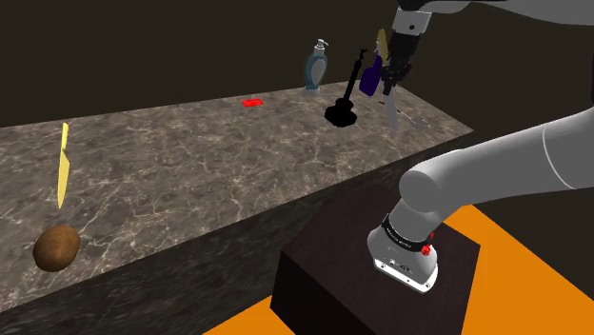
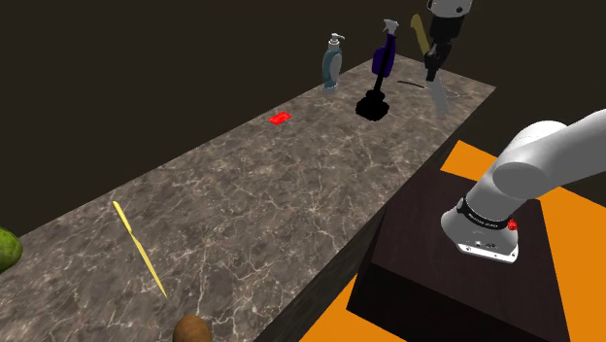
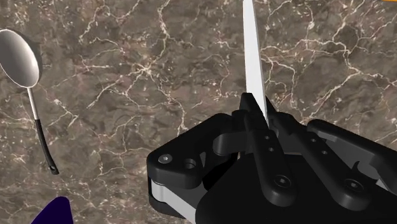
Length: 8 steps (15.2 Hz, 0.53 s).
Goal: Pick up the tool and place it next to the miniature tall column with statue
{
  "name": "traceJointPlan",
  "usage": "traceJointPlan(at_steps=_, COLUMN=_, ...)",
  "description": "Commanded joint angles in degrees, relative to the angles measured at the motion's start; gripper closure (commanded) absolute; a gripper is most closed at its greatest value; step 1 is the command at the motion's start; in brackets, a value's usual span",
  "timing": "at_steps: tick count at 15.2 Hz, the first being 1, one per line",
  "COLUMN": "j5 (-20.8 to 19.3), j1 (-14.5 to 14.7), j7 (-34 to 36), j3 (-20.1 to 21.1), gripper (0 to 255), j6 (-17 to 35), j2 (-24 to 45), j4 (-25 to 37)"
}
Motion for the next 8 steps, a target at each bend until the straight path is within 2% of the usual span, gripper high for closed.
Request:
traceJointPlan(at_steps=1, j5=-0.12, j1=-0.05, j7=0.07, j3=-0.16, gripper=255, j6=1.57, j2=0.02, j4=-1.52)
traceJointPlan(at_steps=8, j5=-0.59, j1=-0.24, j7=0.21, j3=-0.80, gripper=255, j6=7.06, j2=0.45, j4=-6.58)
